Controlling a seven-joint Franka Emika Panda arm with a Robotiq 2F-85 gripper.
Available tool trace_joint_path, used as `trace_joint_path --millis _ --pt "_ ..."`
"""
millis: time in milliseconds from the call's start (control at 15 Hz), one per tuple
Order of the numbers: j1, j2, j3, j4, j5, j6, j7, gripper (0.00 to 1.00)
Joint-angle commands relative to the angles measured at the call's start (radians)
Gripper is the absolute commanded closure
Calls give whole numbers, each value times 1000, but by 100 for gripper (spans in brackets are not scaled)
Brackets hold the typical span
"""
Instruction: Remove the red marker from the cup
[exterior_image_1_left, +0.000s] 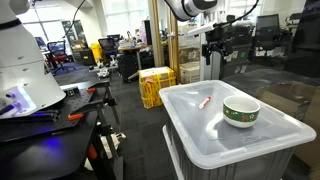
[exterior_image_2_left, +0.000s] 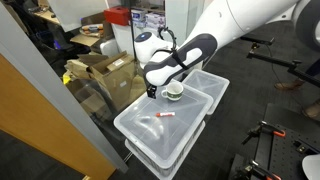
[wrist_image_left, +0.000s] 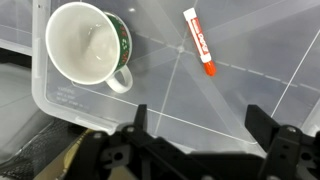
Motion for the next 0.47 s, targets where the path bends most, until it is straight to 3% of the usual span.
trace_joint_path --millis 0,67,133,400 --pt "4 -132 -19 -192 8 112 47 0" --pt "1 -152 -19 -225 10 141 49 0" --pt "4 -64 -17 -101 6 82 19 0" --pt "1 -111 -17 -171 6 112 20 0"
